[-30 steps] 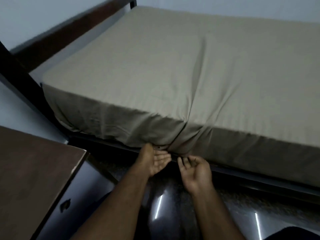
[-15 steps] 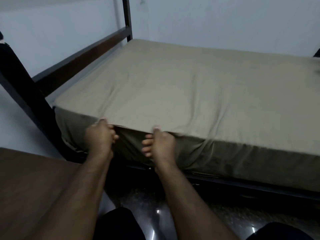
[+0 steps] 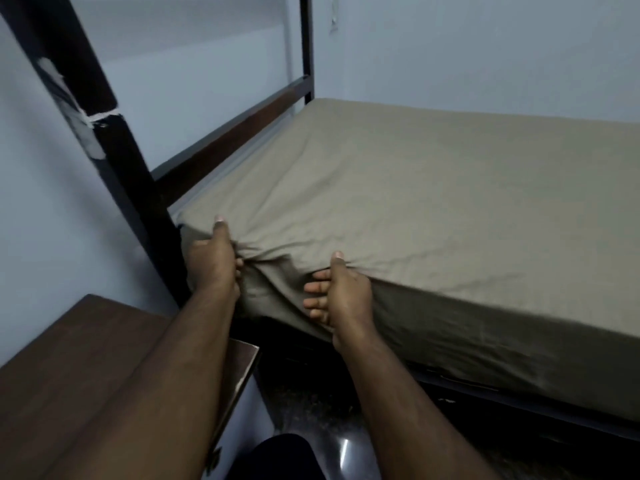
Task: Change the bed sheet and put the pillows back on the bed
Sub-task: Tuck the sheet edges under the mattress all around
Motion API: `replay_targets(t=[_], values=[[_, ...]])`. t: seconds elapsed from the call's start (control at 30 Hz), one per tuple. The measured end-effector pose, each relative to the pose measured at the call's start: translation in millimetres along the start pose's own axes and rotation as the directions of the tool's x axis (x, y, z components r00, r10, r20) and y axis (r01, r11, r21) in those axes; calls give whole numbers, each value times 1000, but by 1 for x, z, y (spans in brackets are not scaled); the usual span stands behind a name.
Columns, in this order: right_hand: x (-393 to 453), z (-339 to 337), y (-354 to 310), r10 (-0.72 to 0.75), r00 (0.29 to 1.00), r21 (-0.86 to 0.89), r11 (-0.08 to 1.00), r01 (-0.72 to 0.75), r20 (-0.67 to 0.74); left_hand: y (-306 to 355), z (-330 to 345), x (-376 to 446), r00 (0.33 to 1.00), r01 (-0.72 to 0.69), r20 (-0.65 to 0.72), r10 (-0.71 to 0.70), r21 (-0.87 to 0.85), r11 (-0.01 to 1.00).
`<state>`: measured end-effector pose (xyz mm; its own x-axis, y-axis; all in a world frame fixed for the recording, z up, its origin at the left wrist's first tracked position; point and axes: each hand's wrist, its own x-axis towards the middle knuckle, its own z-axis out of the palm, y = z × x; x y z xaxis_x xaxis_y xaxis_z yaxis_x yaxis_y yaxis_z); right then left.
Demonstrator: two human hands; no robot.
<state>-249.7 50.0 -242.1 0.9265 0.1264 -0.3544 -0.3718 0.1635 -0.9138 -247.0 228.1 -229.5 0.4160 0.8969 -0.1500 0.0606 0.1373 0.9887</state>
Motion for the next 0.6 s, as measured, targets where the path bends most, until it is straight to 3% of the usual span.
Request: replay_targets(t=[0.13, 0.2, 0.37, 0.5, 0.6], values=[[3, 12, 2, -36, 997, 80, 996, 41, -61, 8, -14, 26, 997, -69, -32, 74, 139, 988], [0, 10, 8, -53, 998, 108, 993, 57, -42, 5, -30, 40, 990, -56, -127, 67, 93, 994], [-3, 8, 20, -101, 994, 167, 981, 94, 34, -5, -31, 51, 990, -5, -140, -22, -191, 982], [-8, -10, 39, -44, 997, 123, 992, 37, 59, -27, -25, 41, 983, -11, -185, -15, -138, 990], [-11, -42, 68, 112, 991, 176, 979, -98, -72, -51, -9, 12, 971, -58, -238, 18, -163, 985]])
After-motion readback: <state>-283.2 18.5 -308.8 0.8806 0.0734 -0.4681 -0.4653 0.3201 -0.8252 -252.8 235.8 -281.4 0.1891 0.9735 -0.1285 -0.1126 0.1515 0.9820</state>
